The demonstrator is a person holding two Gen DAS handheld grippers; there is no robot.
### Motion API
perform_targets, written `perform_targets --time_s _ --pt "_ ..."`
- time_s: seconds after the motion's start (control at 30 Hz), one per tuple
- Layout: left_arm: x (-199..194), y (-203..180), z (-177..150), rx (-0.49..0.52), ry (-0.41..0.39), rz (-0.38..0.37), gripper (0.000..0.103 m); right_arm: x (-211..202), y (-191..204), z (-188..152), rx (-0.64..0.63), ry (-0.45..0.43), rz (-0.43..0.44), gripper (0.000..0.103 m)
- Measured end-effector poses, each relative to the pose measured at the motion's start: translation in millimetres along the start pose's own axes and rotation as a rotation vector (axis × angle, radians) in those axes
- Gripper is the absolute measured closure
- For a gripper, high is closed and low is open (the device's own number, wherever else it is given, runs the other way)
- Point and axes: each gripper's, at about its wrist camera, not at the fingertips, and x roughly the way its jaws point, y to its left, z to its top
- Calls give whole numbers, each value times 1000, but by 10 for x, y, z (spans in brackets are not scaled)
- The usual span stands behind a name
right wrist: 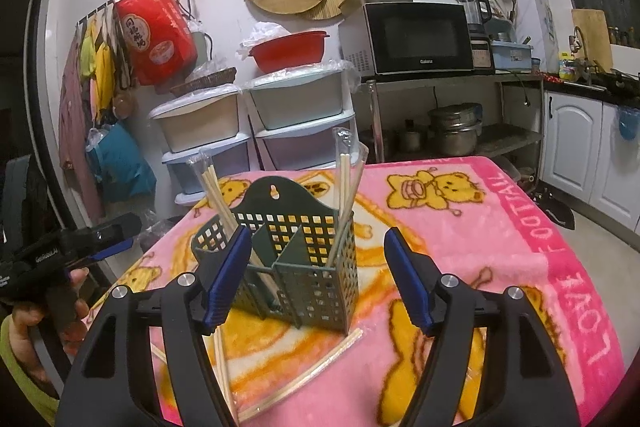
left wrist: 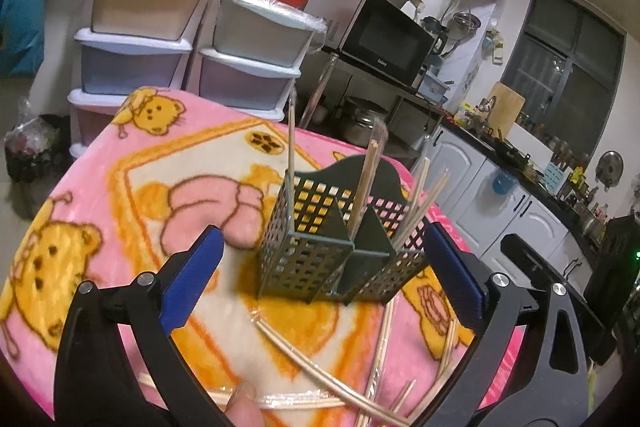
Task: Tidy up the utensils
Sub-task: 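Move the right tool down to wrapped chopsticks beside the caddy while the left tool follows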
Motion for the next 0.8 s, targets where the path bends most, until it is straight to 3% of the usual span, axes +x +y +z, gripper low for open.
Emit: perform_targets --time_s 0.8 --pt "109 -31 -416 -3 135 -3 11 -219 -206 -307 -4 83 -63 37"
